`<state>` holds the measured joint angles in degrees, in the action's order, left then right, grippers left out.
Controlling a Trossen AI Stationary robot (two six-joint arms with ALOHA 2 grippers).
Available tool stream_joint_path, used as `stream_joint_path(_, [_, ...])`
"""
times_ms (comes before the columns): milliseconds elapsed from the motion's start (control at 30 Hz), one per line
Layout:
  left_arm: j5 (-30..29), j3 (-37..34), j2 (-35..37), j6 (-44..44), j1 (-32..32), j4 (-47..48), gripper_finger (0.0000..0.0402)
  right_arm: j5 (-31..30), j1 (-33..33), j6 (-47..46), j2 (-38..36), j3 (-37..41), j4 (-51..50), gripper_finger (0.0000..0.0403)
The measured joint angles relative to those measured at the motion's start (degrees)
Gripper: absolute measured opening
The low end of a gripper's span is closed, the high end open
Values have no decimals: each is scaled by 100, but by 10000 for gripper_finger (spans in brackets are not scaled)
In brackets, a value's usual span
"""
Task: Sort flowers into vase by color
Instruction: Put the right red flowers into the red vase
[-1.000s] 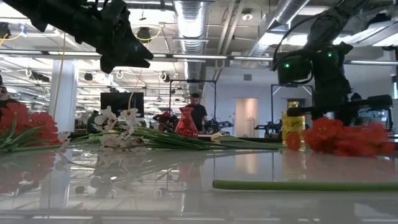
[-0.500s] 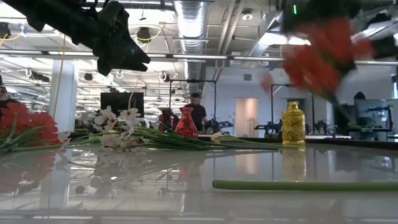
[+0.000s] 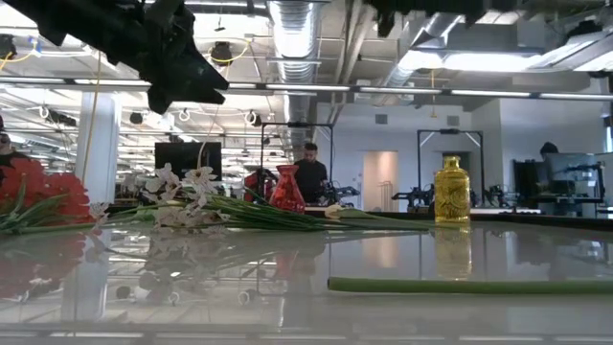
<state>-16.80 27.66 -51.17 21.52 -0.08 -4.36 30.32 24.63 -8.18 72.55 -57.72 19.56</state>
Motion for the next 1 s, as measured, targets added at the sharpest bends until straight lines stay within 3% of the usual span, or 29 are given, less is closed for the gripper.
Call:
stream_joint_path(133, [-143,0,642,-197,10,213,147,-15,295,-286,586,-19,813,36])
stream_joint_path(367, [-1229,0,1266,-246,17,496,147,-451,554,383,1457,-550,1319,36])
stream_joint_path(733, [-1149,0,1026,-77,17,499,147,-849,541,909,2877,-1341,1283,36])
stream_joint_path(1000, [-1073,0,793,175,9,478,147,-1002,630,981,3188,-1443,1265,36])
